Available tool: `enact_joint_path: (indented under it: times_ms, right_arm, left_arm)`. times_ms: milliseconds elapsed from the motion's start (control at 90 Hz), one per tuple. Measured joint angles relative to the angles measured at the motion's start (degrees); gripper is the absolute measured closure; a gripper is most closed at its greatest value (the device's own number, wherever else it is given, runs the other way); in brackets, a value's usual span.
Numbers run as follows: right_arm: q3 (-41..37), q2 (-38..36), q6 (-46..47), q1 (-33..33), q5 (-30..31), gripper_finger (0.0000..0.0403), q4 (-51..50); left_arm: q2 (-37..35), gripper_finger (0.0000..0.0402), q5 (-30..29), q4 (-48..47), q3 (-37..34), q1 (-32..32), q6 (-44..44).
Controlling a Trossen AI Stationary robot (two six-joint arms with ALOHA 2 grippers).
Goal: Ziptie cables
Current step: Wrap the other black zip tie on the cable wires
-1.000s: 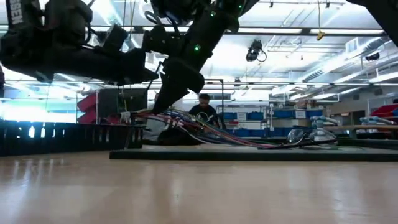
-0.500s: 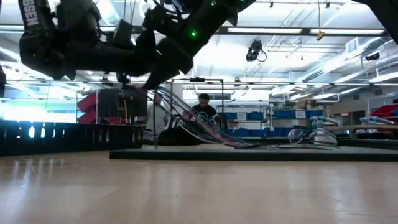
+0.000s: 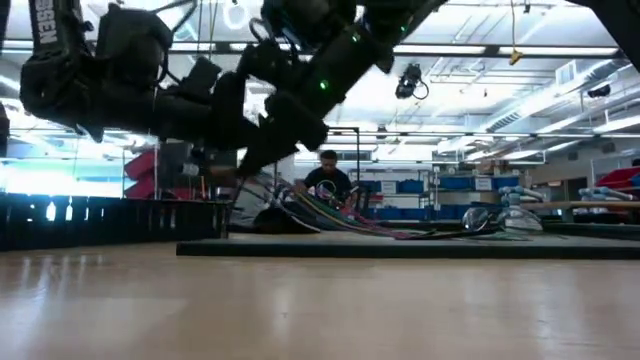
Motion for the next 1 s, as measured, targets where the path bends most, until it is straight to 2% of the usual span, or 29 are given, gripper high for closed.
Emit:
enact_joint_path:
  times_ms: [100,189,400,578,1000]
  right_arm:
    - [-2.96,-0.02,0.58,-0.19,-2.25,0.0403,3.26]
    - [-5.48,0.37,0.22,-0.21,-1.53,0.0403,6.51]
    - [-9.17,0.37,0.62,-0.33,-5.97,0.0399,13.31]
    - [-10.33,0.37,1.03,-0.02,-7.71,0.038,16.2]
    - [-10.29,0.19,0.83,2.12,-8.05,0.0391,19.64]
  left_arm:
    - [4.92,0.0401,-1.29,5.85,-0.06,-0.91,-1.27]
    - [7.63,0.0401,-1.99,12.2,-0.5,-1.92,-2.96]
    - [8.2,0.0401,-5.95,12.28,-1.47,-5.14,-2.18]
    - [8.33,0.0401,-12.13,10.43,-1.49,-8.45,-1.86]
    - [14.24,0.0401,-25.51,9.26,-0.11,-13.53,-4.84]
